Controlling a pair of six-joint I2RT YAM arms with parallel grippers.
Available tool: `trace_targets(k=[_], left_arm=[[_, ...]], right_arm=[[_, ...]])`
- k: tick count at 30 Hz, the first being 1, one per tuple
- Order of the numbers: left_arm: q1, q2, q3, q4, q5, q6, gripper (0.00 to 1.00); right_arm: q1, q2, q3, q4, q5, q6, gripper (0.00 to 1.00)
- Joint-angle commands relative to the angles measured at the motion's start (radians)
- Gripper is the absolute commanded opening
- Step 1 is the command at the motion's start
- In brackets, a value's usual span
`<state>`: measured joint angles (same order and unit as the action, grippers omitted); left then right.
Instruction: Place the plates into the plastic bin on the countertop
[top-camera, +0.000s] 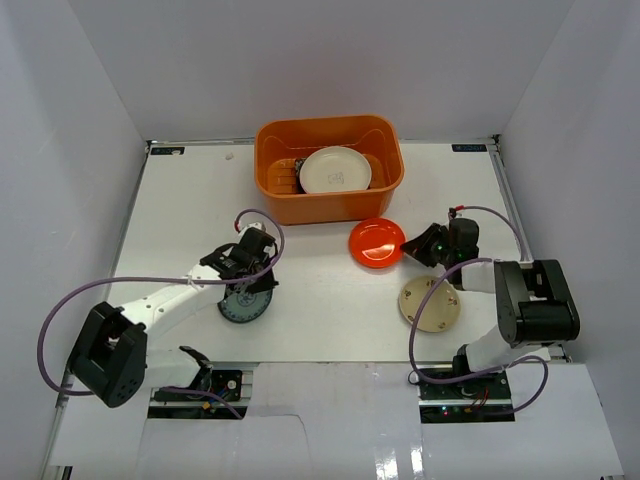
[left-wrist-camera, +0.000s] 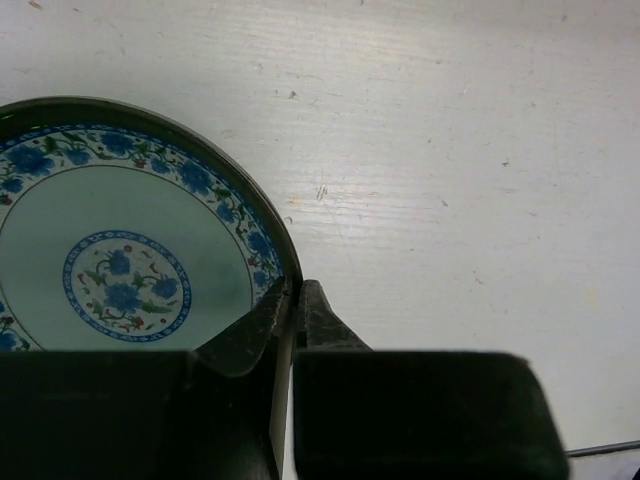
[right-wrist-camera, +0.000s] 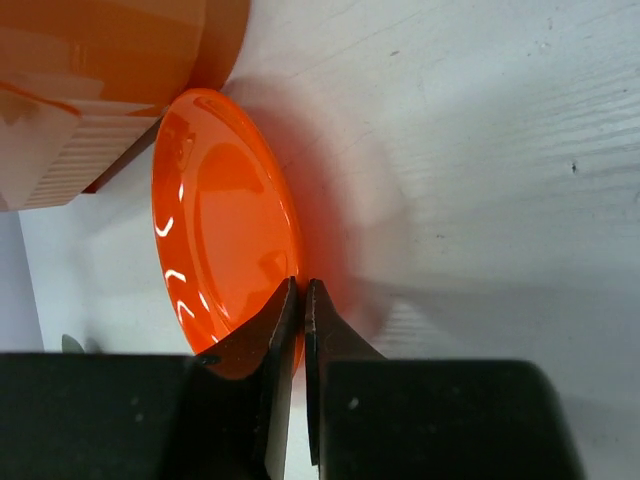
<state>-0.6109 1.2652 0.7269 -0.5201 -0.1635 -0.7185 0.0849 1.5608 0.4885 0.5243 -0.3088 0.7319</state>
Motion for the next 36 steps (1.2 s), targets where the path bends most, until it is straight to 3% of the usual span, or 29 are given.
trace_targets(k=[1,3,4,8,11,16,19,20,23,30,32,36], left_arm=[[-0.003,-0.059,0.046,-0.004,-0.004,0.01,0.07],[-0.003,-0.095,0.074,-0.047,-0.065,0.005,0.19],[-0.003,-0.114,0.101,-0.087,-0.091,0.002,0.33],[0.005,-0.165,0.126,-0.155,-0.194,-0.03,0.58],[0.014,-0.188,0.106,-0.162,-0.202,-0.042,0.66],[0.069,-0.207,0.057,-0.238,-0.271,-0.126,0.64],[0.247,-0.294,-0.035,-0.204,-0.155,-0.122,0.62],[0.355,-0.323,-0.088,-0.184,-0.118,-0.108,0.61],[0.506,-0.394,-0.133,-0.138,-0.019,-0.095,0.6],[0.576,-0.267,-0.159,-0.127,0.068,-0.124,0.64],[0.585,-0.247,-0.187,-0.095,0.119,-0.139,0.65],[0.589,-0.236,-0.247,-0.032,0.136,-0.17,0.65]], right_arm=[[-0.005,-0.122,-0.011,0.03,0.007,0.005,0.08],[-0.005,-0.221,-0.016,-0.023,-0.004,-0.003,0.08],[-0.005,-0.298,-0.014,-0.044,-0.009,-0.017,0.08],[-0.004,-0.465,0.036,-0.174,-0.059,-0.051,0.08],[0.01,-0.521,0.062,-0.225,-0.157,-0.039,0.08],[0.137,-0.529,0.2,-0.23,-0.135,-0.055,0.08],[0.177,-0.422,0.359,-0.247,-0.099,-0.098,0.08],[0.177,-0.38,0.402,-0.248,-0.096,-0.103,0.08],[0.18,-0.202,0.608,-0.306,-0.026,-0.158,0.08],[0.191,0.287,1.185,-0.595,0.039,-0.258,0.08],[0.2,0.387,1.278,-0.633,0.088,-0.289,0.08],[0.202,0.47,1.305,-0.626,0.062,-0.269,0.08]])
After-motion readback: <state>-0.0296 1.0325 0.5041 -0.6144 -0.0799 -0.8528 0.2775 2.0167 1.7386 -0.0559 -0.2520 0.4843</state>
